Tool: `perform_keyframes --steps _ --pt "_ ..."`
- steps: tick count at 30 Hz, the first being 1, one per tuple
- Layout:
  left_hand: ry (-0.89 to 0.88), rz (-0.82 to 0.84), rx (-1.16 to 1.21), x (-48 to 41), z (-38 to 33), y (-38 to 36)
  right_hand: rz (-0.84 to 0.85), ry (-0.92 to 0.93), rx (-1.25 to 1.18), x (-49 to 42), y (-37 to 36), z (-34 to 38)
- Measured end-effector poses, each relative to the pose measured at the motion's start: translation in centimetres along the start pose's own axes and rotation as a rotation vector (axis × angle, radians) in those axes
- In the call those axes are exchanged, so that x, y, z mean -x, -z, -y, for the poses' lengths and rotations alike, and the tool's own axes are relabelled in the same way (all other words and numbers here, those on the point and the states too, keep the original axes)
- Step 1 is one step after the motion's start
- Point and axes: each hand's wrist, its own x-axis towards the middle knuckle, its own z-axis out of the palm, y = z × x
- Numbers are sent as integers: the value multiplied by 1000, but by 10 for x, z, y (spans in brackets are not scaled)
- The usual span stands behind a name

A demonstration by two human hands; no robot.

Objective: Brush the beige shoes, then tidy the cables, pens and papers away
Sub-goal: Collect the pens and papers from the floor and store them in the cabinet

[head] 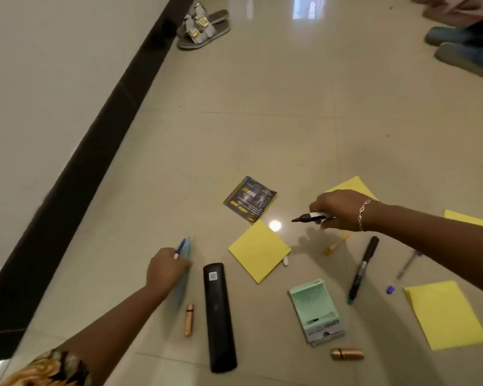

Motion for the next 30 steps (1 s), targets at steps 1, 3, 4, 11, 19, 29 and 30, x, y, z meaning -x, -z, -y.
perform_keyframes --steps 1,3,4,11,19,29,30 --pt "-64 0 17 2 -8 3 -9 4 33 2 -3 -3" --pt "-183 47 75 7 -32 12 -11 7 96 2 -13 -11" --pt "-221 96 128 9 -46 17 3 11 120 1 -20 -13" --pt "-427 322 93 25 -97 15 24 -20 143 7 -64 -15" --pt "-840 583 -855 32 -29 33 -227 66 -30 12 -55 11" --pt "-1371 573 -1469 25 16 17 -175 215 164 29 -62 41" --pt "-1416 537 -1417 23 15 17 -167 214 160 34 -66 40"
